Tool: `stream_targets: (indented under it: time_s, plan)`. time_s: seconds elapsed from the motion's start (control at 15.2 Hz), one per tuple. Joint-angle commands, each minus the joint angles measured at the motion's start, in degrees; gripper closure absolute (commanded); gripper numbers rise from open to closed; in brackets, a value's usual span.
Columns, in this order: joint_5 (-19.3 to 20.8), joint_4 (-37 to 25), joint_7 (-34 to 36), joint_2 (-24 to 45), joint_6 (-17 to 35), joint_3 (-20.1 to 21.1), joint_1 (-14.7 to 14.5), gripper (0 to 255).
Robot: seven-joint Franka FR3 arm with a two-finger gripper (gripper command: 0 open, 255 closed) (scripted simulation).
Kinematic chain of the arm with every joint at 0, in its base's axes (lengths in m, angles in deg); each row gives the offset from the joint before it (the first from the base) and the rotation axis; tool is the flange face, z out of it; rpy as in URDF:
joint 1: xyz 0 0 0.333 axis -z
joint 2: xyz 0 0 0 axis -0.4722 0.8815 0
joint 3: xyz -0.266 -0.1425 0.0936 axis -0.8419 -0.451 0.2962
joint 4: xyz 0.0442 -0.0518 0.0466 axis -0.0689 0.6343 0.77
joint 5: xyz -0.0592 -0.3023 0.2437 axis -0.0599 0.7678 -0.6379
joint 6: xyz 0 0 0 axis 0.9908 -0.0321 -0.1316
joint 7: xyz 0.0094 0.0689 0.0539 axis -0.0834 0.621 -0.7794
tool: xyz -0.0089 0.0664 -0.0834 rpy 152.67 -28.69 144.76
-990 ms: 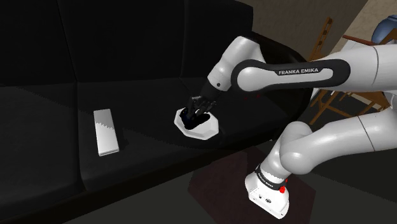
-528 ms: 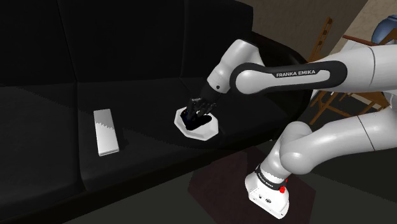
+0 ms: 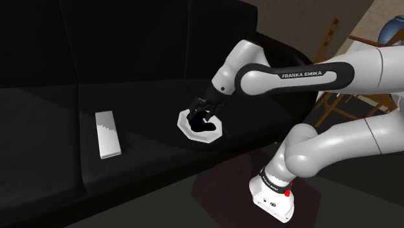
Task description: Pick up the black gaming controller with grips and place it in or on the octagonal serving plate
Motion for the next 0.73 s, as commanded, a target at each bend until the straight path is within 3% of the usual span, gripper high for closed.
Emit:
stream_targets:
  time_s: [0.0, 0.13, 0.66]
  plan:
    - [1.0, -1.4, 0.3, -2.2, -3.8, -0.8, 0.5, 0]
    - [2.0, -3.2, 0.7, -4.5, -7.9, -1.8, 1.0, 0]
    - [2.0, -3.2, 0.7, -4.5, -7.9, -1.8, 1.0, 0]
